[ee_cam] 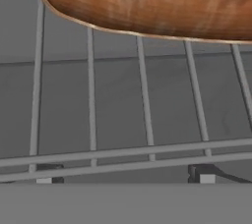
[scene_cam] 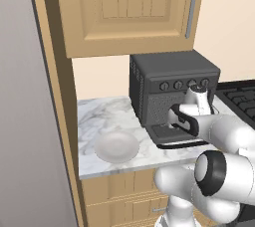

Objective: Pull the toaster oven rack outwards. Pick up the baguette from the plate and place it on the toaster oven rack. Close the toaster oven door fully and set the temperature to the lowest setting.

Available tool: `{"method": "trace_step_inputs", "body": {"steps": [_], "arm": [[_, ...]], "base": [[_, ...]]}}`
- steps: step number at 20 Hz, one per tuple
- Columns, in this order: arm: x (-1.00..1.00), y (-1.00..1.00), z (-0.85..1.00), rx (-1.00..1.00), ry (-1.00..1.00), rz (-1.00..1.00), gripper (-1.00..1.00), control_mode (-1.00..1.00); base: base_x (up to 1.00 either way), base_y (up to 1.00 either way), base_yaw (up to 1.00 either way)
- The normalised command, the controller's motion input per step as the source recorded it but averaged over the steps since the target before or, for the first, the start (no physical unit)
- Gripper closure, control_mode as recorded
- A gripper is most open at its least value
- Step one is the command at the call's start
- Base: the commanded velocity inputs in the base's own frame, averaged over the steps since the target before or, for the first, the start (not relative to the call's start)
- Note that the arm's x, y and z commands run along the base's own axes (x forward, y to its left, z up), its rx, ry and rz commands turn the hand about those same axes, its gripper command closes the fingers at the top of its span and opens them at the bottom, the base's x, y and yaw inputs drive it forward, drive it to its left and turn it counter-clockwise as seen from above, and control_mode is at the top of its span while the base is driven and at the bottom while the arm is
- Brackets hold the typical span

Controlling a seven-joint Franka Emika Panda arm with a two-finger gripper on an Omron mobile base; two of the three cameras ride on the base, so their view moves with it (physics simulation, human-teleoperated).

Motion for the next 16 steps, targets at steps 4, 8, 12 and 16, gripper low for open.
{"method": "trace_step_inputs", "body": {"steps": [4,8,12,16], "arm": [[0.28,-0.15,-0.01,0.0,0.0,0.0,-1.0,-1.0],[0.3,-0.15,-0.03,0.0,0.0,0.0,-1.0,-1.0],[0.31,-0.12,-0.04,0.0,-0.01,0.0,-1.0,-1.0],[0.27,-0.09,-0.11,0.0,-0.09,0.0,-1.0,-1.0]], "base": [[0.0,0.0,0.0],[0.0,0.0,0.0],[0.0,0.0,0.0],[0.0,0.0,0.0]]}}
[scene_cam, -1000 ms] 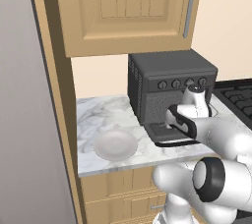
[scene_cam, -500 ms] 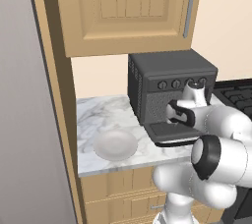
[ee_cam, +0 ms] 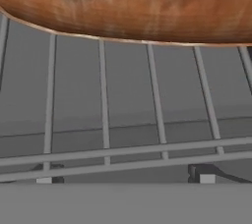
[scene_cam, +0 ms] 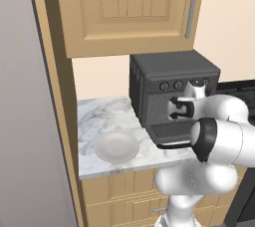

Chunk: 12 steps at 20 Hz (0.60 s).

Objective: Pull the toaster oven rack outwards. Pick up the baguette from the plate and place it on the toaster oven rack. Close the toaster oven door fully and set the temperature to the lowest setting.

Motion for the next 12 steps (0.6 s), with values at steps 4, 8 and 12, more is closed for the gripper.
{"method": "trace_step_inputs", "body": {"steps": [4,8,12], "arm": [[0.29,-0.08,-0.13,0.0,-0.11,0.0,-1.0,-1.0],[0.33,-0.06,-0.08,0.01,-0.15,0.0,-1.0,-1.0],[0.25,-0.07,-0.01,0.04,-0.26,0.0,-1.0,-1.0]], "base": [[0.0,0.0,0.0],[0.0,0.0,0.0],[0.0,0.0,0.0]]}}
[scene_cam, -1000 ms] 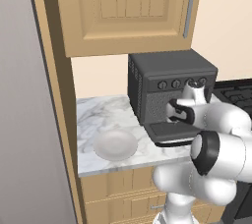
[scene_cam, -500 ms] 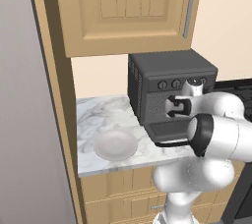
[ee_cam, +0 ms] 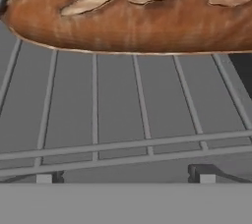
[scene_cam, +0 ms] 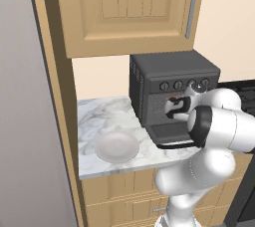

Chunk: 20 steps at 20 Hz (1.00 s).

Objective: Pull the toaster oven rack outwards. Pick up the baguette from the plate and place it on the toaster oven rack. Close the toaster oven door fully and set the temperature to the lowest setting.

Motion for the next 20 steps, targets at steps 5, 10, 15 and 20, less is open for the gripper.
{"method": "trace_step_inputs", "body": {"steps": [5,10,15,20], "arm": [[0.22,-0.1,0.0,0.06,-0.31,0.0,-1.0,-1.0],[0.2,-0.12,0.0,0.07,-0.33,0.0,-1.0,-1.0],[0.16,-0.23,0.05,0.12,-0.33,0.0,-1.0,-1.0],[-0.04,-0.35,0.34,0.13,-0.17,0.0,-1.0,-1.0]], "base": [[0.0,0.0,0.0],[0.0,0.0,0.0],[0.0,0.0,0.0],[0.0,0.0,0.0]]}}
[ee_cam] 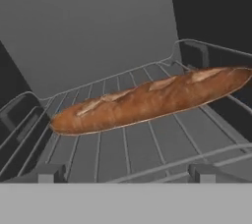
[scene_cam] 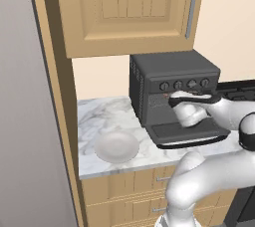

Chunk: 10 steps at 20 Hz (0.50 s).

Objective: Pull the toaster oven rack outwards. Pick up the baguette from the plate and place it on the toaster oven rack. Close the toaster oven door fully and set the temperature to the lowest setting.

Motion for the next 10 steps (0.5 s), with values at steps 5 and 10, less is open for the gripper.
{"method": "trace_step_inputs", "body": {"steps": [5,10], "arm": [[-0.32,-0.19,0.62,0.02,0.0,0.0,-1.0,-1.0],[-0.36,-0.17,1.0,0.0,0.13,0.0,-1.0,-1.0]], "base": [[0.0,0.0,0.0],[0.0,0.0,0.0]]}}
